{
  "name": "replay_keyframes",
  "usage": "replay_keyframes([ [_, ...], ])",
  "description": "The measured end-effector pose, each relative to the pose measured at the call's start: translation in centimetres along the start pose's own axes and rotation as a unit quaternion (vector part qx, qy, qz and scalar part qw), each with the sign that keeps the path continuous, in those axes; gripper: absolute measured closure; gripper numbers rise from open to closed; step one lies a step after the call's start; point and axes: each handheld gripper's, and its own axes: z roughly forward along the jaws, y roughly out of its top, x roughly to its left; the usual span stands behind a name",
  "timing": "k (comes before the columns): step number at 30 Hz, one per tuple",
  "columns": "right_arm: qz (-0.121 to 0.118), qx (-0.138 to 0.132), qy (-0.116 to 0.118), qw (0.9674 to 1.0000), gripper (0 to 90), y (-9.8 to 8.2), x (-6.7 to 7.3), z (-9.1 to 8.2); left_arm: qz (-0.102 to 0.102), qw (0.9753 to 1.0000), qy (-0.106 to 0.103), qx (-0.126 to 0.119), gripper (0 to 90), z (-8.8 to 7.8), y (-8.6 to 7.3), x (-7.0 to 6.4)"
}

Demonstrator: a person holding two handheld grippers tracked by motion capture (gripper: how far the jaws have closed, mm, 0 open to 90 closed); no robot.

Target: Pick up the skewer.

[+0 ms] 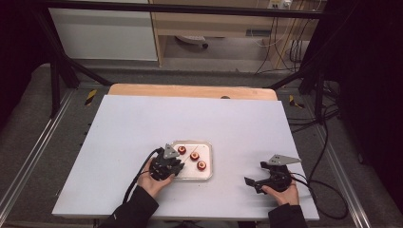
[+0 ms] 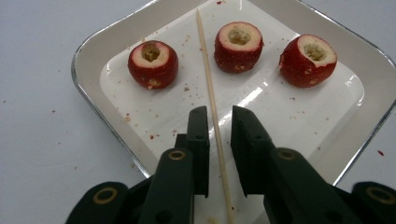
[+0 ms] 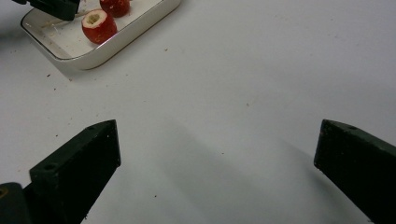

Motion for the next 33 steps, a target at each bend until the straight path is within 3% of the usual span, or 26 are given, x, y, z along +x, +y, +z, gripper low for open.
replay_keyframes([
  [15, 0.002, 0.000, 0.003, 1.0000, 1.1, 0.00, 0.05, 0.03, -0.042, 0.9989, 0.014, -0.014, 87.4, 0.08, -0.34, -0.21],
  [33, 0.000, 0.001, 0.003, 1.0000, 1.1, -0.05, 0.08, 0.11, -0.048, 0.9977, -0.001, -0.048, 88.5, -0.76, -0.50, 0.30],
])
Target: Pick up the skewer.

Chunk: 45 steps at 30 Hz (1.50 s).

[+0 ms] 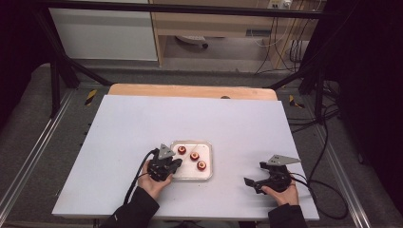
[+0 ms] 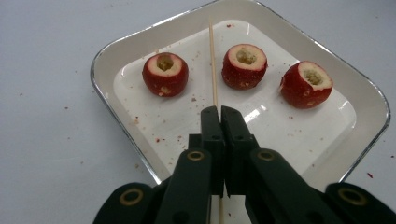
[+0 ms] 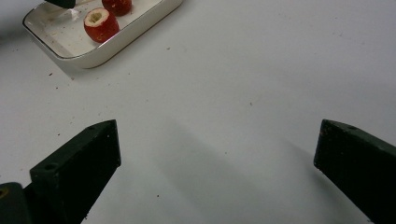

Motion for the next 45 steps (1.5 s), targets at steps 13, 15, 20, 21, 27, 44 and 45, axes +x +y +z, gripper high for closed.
replay_keyframes([
  [13, -0.010, 0.001, 0.000, 1.0000, 0.8, 0.2, 0.3, 0.1, 0.012, 0.9994, -0.027, -0.019, 88.5, -1.3, 0.4, 0.3],
  [15, -0.009, 0.004, 0.000, 1.0000, 0.6, 0.3, 0.5, 0.2, 0.017, 0.9992, -0.032, -0.017, 88.5, -1.5, 0.4, 0.3],
  [20, -0.022, 0.005, -0.002, 0.9998, 0.5, 0.5, 0.8, 0.3, 0.028, 0.9987, -0.040, -0.017, 88.5, -1.7, 0.5, -0.1],
  [21, -0.025, 0.006, -0.001, 0.9997, 0.5, 0.6, 0.9, 0.3, 0.030, 0.9986, -0.042, -0.016, 88.5, -1.7, 0.6, -0.1],
  [27, -0.036, 0.012, -0.011, 0.9992, 0.5, 0.9, 1.6, 0.7, 0.040, 0.9978, -0.050, -0.014, 88.5, -1.8, 0.7, -0.6],
  [44, -0.114, 0.037, -0.031, 0.9923, 2.8, 2.7, 4.1, 1.7, 0.079, 0.9934, -0.082, 0.006, 88.5, -2.1, 1.6, -2.0],
  [45, -0.119, 0.039, -0.031, 0.9916, 2.9, 2.9, 4.3, 1.8, 0.082, 0.9932, -0.083, 0.006, 88.5, -2.1, 1.7, -2.1],
])
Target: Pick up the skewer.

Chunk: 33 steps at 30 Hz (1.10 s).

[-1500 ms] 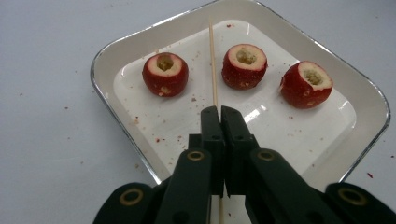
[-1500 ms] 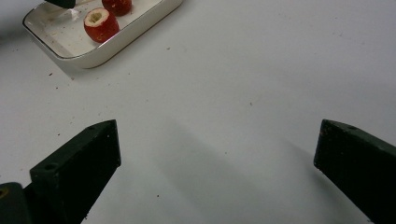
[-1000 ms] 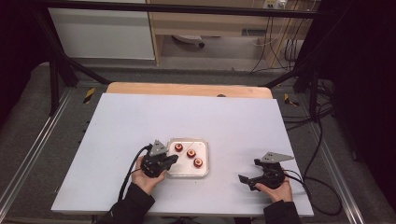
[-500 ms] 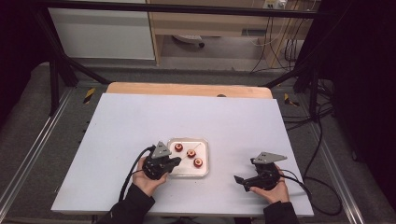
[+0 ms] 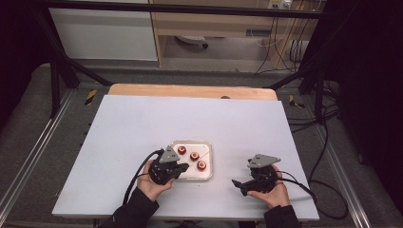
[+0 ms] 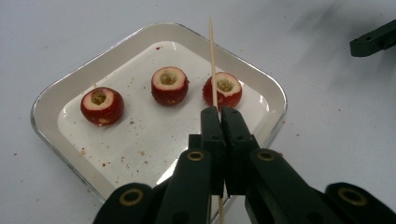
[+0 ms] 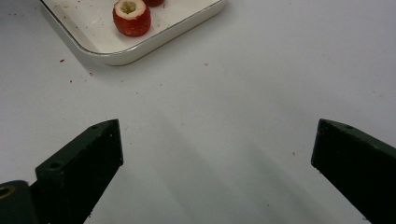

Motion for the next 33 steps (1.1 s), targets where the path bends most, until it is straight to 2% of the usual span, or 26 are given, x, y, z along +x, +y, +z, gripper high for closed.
replay_keyframes([
  [3, -0.013, 0.004, 0.002, 0.9999, 3.6, 0.6, 0.4, 0.2, 0.005, 1.0000, -0.005, 0.004, 88.5, 0.0, 0.2, -0.1],
  [6, -0.039, 0.008, 0.001, 0.9992, 4.8, 1.5, 1.1, 0.4, 0.012, 0.9998, -0.011, 0.010, 88.5, 0.1, 0.4, -0.3],
  [7, -0.039, 0.008, 0.001, 0.9992, 4.8, 1.5, 1.1, 0.4, 0.014, 0.9997, -0.013, 0.012, 88.5, 0.1, 0.5, -0.3],
  [8, -0.054, 0.010, 0.001, 0.9985, 5.5, 1.9, 1.5, 0.4, 0.017, 0.9996, -0.015, 0.014, 88.5, 0.2, 0.6, -0.4],
  [10, -0.071, 0.013, -0.002, 0.9974, 6.5, 2.3, 1.8, 0.4, 0.022, 0.9995, -0.016, 0.017, 88.5, 0.2, 0.7, -0.5],
  [11, -0.071, 0.013, -0.002, 0.9974, 6.5, 2.3, 1.8, 0.4, 0.025, 0.9993, -0.018, 0.020, 88.5, 0.3, 0.8, -0.6],
  [13, -0.094, 0.017, -0.005, 0.9954, 7.8, 3.0, 2.3, 0.5, 0.030, 0.9990, -0.020, 0.025, 88.5, 0.4, 1.0, -0.7],
  [14, -0.094, 0.017, -0.005, 0.9954, 7.8, 3.0, 2.3, 0.5, 0.033, 0.9989, -0.022, 0.027, 88.5, 0.4, 1.1, -0.8],
  [17, -0.129, 0.020, -0.010, 0.9913, 11.3, 3.9, 2.9, 0.6, 0.042, 0.9982, -0.025, 0.034, 88.5, 0.6, 1.3, -1.1],
  [19, -0.138, 0.021, -0.012, 0.9902, 12.3, 4.0, 3.0, 0.6, 0.045, 0.9979, -0.028, 0.036, 88.5, 0.7, 1.5, -1.3],
  [20, -0.154, 0.025, -0.012, 0.9877, 13.4, 4.4, 3.3, 0.7, 0.047, 0.9978, -0.029, 0.037, 88.6, 0.8, 1.6, -1.4],
  [23, -0.178, 0.030, -0.012, 0.9835, 16.3, 4.8, 3.7, 0.9, 0.054, 0.9971, -0.033, 0.041, 88.6, 0.9, 1.9, -1.7],
  [26, -0.199, 0.029, -0.010, 0.9796, 19.8, 5.1, 4.1, 1.0, 0.059, 0.9965, -0.037, 0.045, 88.5, 1.2, 2.1, -2.0],
  [27, -0.199, 0.029, -0.010, 0.9796, 19.8, 5.1, 4.1, 1.0, 0.061, 0.9962, -0.039, 0.047, 88.5, 1.3, 2.2, -2.1],
  [28, -0.214, 0.029, -0.014, 0.9762, 22.1, 5.2, 4.3, 1.1, 0.063, 0.9960, -0.040, 0.049, 88.6, 1.3, 2.3, -2.2],
  [31, -0.239, 0.036, -0.013, 0.9702, 25.7, 5.4, 4.6, 1.3, 0.070, 0.9950, -0.046, 0.054, 88.5, 1.6, 2.6, -2.5],
  [32, -0.239, 0.036, -0.013, 0.9702, 25.7, 5.4, 4.6, 1.3, 0.074, 0.9946, -0.048, 0.056, 88.5, 1.6, 2.7, -2.6],
  [33, -0.257, 0.034, -0.011, 0.9656, 27.8, 5.4, 4.7, 1.5, 0.074, 0.9944, -0.049, 0.057, 88.5, 1.7, 2.8, -2.7],
])
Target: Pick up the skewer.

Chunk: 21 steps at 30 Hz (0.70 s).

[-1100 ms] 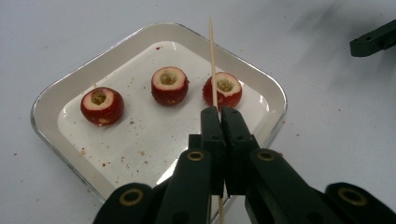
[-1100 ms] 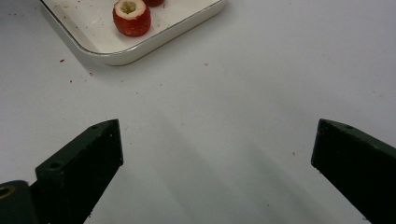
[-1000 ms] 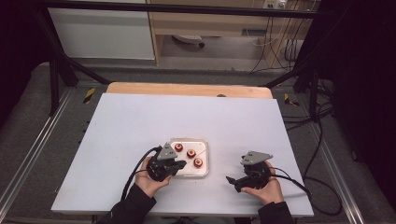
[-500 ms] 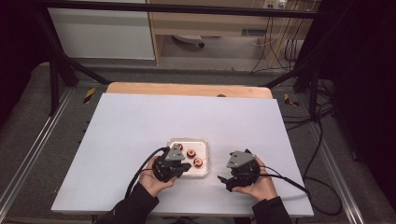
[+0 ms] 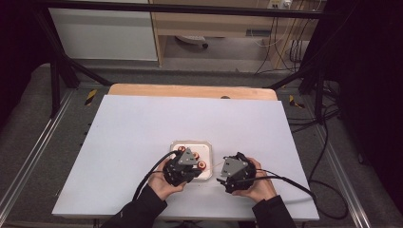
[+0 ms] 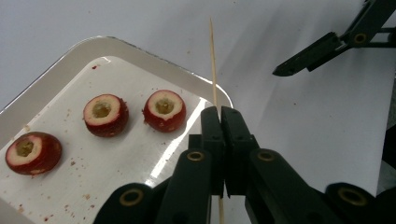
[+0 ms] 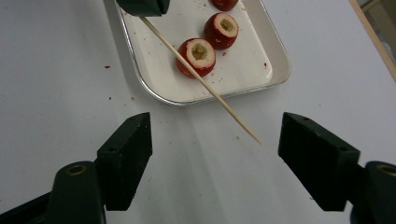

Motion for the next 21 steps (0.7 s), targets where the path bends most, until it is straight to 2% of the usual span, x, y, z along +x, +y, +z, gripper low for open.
replay_keyframes([
  [2, -0.015, 0.001, 0.001, 0.9999, 30.1, 0.0, 0.2, 0.1, 0.006, 0.9999, -0.004, 0.007, 88.5, 0.3, 0.3, -0.2],
  [3, -0.015, 0.001, 0.001, 0.9999, 30.1, 0.0, 0.2, 0.1, 0.006, 0.9999, -0.004, 0.007, 88.5, 0.3, 0.3, -0.2],
  [4, -0.032, 0.002, 0.001, 0.9995, 32.9, 0.0, 0.2, 0.2, 0.007, 0.9999, -0.006, 0.007, 88.5, 0.4, 0.4, -0.3],
  [5, -0.032, 0.002, 0.001, 0.9995, 32.9, 0.0, 0.2, 0.2, 0.009, 0.9999, -0.007, 0.009, 88.5, 0.5, 0.5, -0.4],
  [6, -0.050, 0.004, 0.001, 0.9987, 36.0, -0.1, 0.3, 0.2, 0.011, 0.9999, -0.008, 0.010, 88.5, 0.6, 0.5, -0.5],
  [8, -0.067, 0.004, 0.002, 0.9977, 39.1, -0.1, 0.5, 0.3, 0.016, 0.9998, -0.009, 0.013, 88.5, 0.7, 0.7, -0.7],
  [11, -0.089, 0.004, 0.001, 0.9960, 44.1, -0.2, 0.6, 0.3, 0.020, 0.9996, -0.013, 0.015, 88.5, 0.9, 1.0, -1.0],
  [12, -0.089, 0.004, 0.001, 0.9960, 44.1, -0.2, 0.6, 0.3, 0.022, 0.9995, -0.016, 0.014, 88.5, 0.9, 1.2, -1.1],
  [14, -0.113, 0.008, -0.001, 0.9935, 48.0, -0.3, 0.7, 0.4, 0.025, 0.9994, -0.018, 0.014, 88.5, 1.0, 1.4, -1.3],
  [15, -0.113, 0.008, -0.001, 0.9935, 49.8, -0.3, 0.7, 0.4, 0.026, 0.9993, -0.019, 0.015, 88.5, 1.1, 1.5, -1.4],
  [16, -0.131, 0.013, -0.004, 0.9913, 52.7, -0.3, 0.7, 0.5, 0.029, 0.9992, -0.020, 0.017, 88.5, 1.2, 1.6, -1.5],
  [21, -0.143, 0.014, 0.014, 0.9895, 62.4, -0.5, 1.2, 0.5, 0.034, 0.9989, -0.026, 0.019, 88.5, 1.7, 2.0, -2.1],
])
